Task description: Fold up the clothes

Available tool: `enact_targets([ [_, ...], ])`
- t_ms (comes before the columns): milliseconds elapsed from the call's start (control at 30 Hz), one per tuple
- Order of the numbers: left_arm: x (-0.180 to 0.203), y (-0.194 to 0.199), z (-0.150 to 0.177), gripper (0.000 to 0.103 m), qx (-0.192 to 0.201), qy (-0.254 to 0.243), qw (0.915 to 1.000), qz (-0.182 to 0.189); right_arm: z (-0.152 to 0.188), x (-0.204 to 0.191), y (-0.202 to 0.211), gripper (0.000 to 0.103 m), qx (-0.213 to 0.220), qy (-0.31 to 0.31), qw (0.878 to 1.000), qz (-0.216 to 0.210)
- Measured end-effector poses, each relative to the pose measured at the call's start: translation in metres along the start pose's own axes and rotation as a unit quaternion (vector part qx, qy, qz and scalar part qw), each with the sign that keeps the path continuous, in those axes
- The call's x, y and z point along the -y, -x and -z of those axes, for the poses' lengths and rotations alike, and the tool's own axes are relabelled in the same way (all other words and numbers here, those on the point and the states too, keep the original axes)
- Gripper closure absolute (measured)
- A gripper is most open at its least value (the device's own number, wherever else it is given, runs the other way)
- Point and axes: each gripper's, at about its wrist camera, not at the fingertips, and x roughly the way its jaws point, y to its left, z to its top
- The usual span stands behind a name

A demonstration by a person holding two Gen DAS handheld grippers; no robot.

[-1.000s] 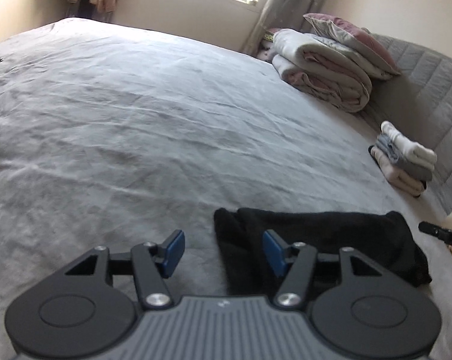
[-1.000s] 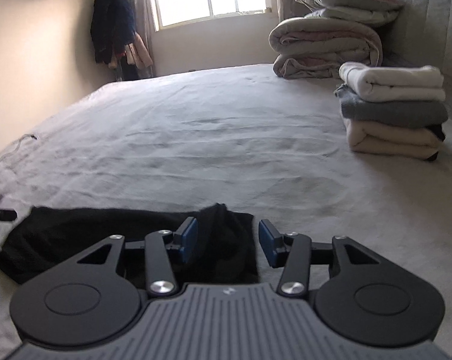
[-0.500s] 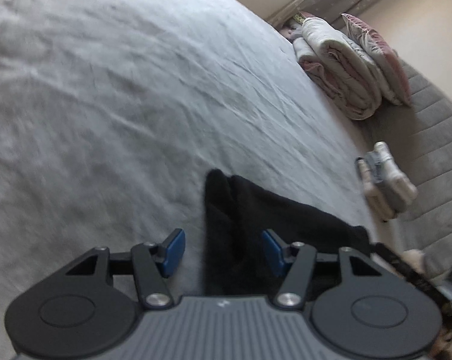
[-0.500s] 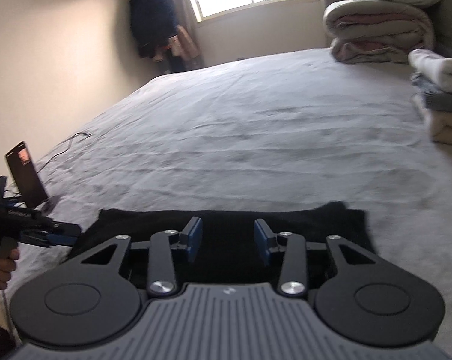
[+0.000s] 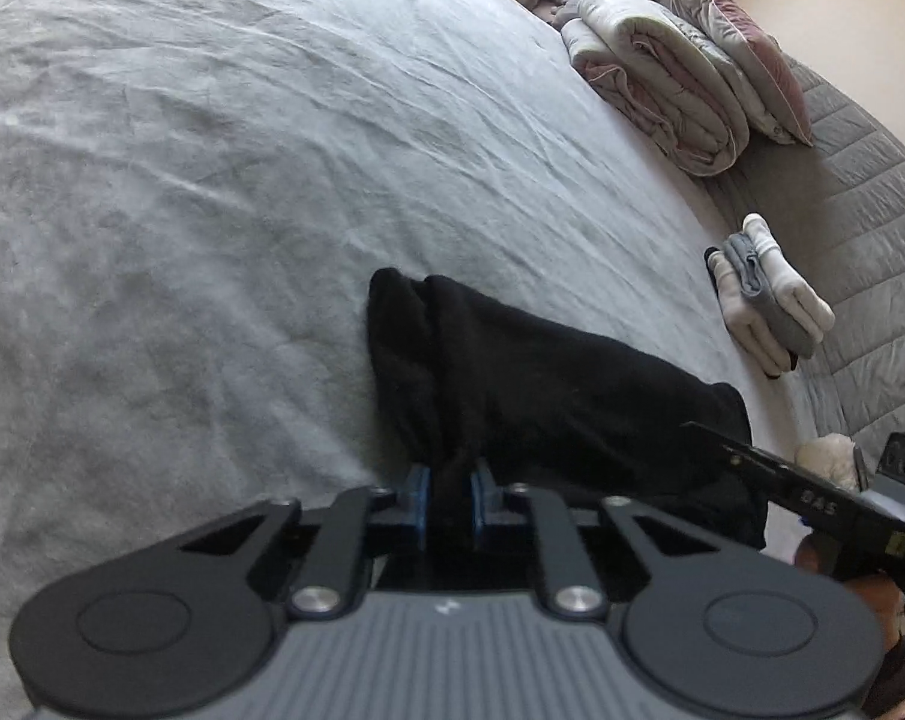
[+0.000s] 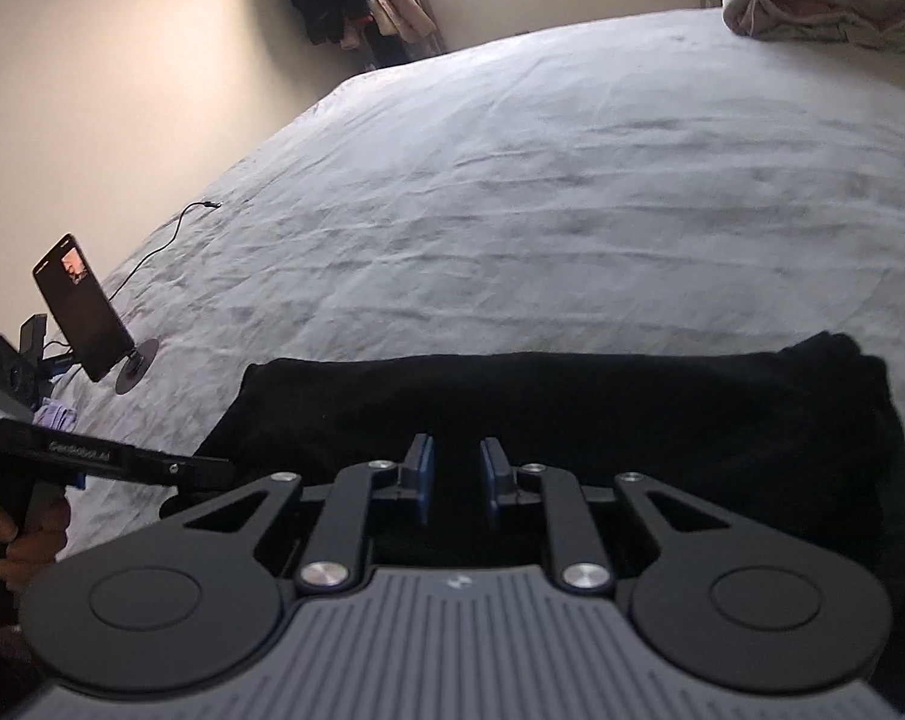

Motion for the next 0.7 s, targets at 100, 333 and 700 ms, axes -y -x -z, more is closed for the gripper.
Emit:
enact_targets([
  [100, 0.007, 0.009, -0.002, 0.092, 0.023, -0.008, 0.9995, 0.022, 0.004, 0.008, -0.021, 0.097, -0.023, -0.020, 0.999, 0.019],
  [333, 0.039, 0.019, -0.007, 0.092, 0.079, -0.010, 0.9912, 0.106, -0.001, 0.019, -0.012, 0.082, -0.019, -0.084, 0.996, -0.016],
  [700, 0.095, -0.021, -0.007, 0.092, 0.077, -0.033, 0.9794, 0.184, -0.003, 0.067, 0.020, 0.059, 0.012, -0.268, 0.957, -0.111],
])
